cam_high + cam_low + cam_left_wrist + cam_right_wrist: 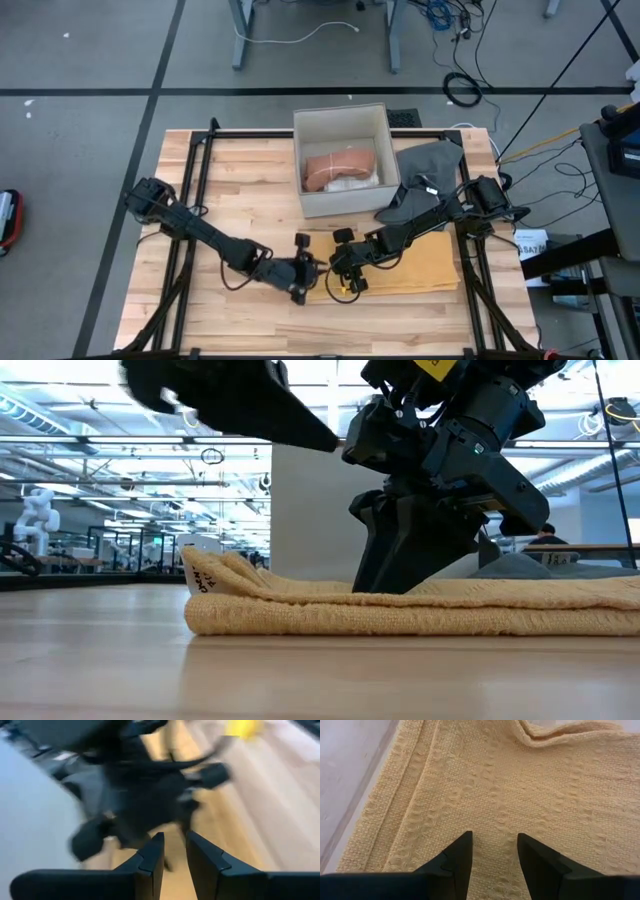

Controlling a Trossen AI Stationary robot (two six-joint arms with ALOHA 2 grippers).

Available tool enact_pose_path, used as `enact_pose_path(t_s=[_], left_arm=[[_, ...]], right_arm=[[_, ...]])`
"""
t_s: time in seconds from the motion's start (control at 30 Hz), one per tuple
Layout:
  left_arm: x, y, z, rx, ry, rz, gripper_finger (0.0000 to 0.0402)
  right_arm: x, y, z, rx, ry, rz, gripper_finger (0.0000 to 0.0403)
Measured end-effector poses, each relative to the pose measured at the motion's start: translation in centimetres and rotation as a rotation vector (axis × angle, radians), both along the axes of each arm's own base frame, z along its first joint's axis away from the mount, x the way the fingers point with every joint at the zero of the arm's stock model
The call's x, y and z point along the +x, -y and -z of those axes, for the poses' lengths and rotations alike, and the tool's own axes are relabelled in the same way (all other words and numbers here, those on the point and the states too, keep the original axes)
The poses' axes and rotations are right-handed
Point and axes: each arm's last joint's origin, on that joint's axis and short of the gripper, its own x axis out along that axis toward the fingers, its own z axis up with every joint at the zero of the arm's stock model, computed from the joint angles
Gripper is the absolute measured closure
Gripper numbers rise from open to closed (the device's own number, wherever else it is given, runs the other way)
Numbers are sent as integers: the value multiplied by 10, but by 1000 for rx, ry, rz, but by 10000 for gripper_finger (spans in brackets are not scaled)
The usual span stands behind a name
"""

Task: Fold towel
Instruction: Fold the orange towel

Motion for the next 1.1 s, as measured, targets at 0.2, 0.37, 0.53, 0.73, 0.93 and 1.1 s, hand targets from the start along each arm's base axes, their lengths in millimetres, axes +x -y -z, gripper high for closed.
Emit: enact_pose_path(t_s=[0.2,0.37,0.53,0.73,0.93,1.1], left_arm=[[14,-32,-2,-18,25,-102,314],[22,-57,-1,-129,-1,-79,314],[25,-66,-1,-236,-25,-24,314],[21,-49,0,-281,-46,81,314],[15,-32,8,-299,-129,131,314],[9,-24,20,-312,-213,126,314]], right_arm=[[-2,2,2,-8,-18,13,259],[-4,3,4,-16,-48,19,259],[-7,3,4,-15,-83,22,259],[-8,0,4,27,-104,47,259],[-7,0,4,-35,-84,-38,259],[-6,2,3,-68,-66,-58,259]])
